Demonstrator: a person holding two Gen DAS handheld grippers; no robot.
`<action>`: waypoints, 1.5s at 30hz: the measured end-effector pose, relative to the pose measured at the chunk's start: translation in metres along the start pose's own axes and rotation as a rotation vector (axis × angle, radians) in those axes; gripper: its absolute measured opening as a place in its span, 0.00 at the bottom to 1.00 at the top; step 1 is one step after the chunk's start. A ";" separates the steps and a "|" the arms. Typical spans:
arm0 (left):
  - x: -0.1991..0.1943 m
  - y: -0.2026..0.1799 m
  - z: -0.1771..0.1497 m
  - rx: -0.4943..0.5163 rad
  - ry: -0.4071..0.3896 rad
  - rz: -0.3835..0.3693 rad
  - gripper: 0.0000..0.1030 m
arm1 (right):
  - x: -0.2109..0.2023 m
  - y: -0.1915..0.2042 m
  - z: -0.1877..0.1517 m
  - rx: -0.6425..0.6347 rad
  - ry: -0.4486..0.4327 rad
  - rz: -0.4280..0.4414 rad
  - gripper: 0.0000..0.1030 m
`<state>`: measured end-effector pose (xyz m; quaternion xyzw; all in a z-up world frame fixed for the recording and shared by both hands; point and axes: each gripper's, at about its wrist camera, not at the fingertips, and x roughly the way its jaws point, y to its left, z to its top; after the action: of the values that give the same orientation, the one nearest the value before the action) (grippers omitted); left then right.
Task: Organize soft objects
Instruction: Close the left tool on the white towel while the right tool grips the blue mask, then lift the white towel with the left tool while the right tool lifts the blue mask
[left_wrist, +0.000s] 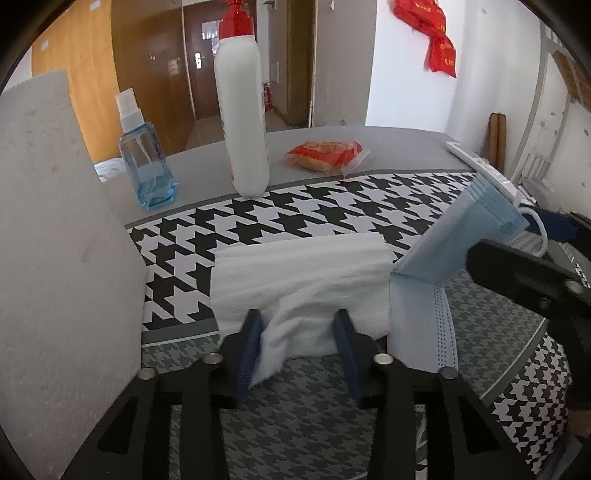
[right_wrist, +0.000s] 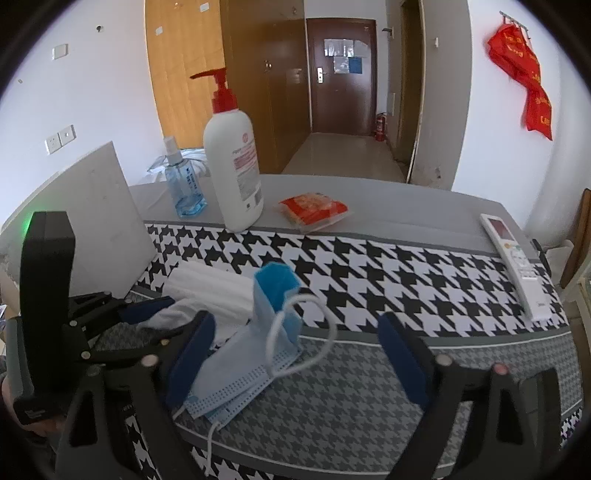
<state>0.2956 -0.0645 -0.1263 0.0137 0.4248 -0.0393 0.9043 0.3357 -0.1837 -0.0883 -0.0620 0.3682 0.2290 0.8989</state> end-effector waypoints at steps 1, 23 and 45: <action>0.000 0.001 0.000 -0.002 -0.001 -0.001 0.30 | 0.002 0.000 0.000 0.000 0.006 0.002 0.78; -0.014 0.003 -0.007 0.008 -0.046 -0.048 0.08 | 0.007 -0.013 -0.012 0.062 0.021 -0.009 0.08; -0.048 -0.001 -0.006 0.027 -0.176 -0.019 0.07 | -0.034 -0.023 -0.015 0.127 -0.118 -0.111 0.07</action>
<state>0.2604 -0.0625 -0.0931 0.0182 0.3433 -0.0546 0.9375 0.3152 -0.2207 -0.0772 -0.0117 0.3245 0.1583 0.9325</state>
